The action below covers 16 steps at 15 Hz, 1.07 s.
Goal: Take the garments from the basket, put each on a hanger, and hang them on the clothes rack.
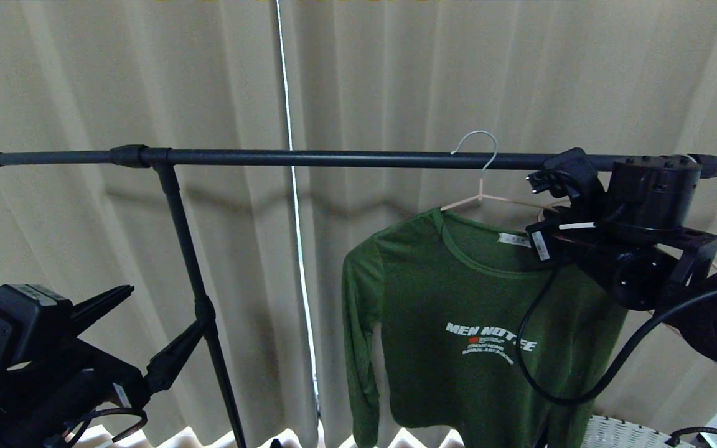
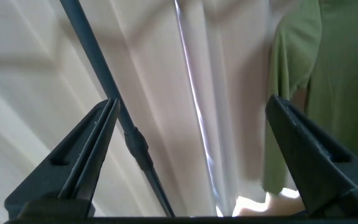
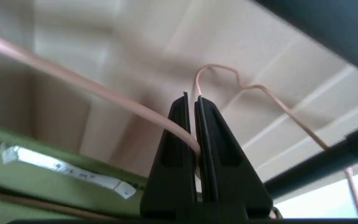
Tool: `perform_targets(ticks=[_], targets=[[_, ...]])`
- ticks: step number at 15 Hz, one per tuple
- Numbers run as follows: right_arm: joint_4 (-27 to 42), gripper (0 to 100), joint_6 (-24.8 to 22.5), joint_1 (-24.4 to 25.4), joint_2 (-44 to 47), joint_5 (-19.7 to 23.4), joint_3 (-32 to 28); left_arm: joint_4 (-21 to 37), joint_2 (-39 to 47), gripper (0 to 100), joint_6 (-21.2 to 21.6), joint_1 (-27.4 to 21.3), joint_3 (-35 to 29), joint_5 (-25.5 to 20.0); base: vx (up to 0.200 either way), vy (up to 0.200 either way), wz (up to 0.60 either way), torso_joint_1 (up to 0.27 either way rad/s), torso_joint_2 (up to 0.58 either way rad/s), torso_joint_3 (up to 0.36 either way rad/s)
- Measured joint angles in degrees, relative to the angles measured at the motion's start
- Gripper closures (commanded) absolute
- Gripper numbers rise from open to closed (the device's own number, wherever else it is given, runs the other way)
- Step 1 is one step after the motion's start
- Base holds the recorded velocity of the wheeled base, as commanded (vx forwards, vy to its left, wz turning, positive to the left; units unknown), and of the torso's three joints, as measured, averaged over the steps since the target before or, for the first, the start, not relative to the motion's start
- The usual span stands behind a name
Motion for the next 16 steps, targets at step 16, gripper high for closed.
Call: perform_targets(ticks=[16], targets=[[-0.1,100,1.7,-0.4,4.7,-8.9,-1.8,0.0,-0.3,0,0.1,-0.3,0.0,0.0,0.000,0.000,0.00,0.000,0.00,0.000]])
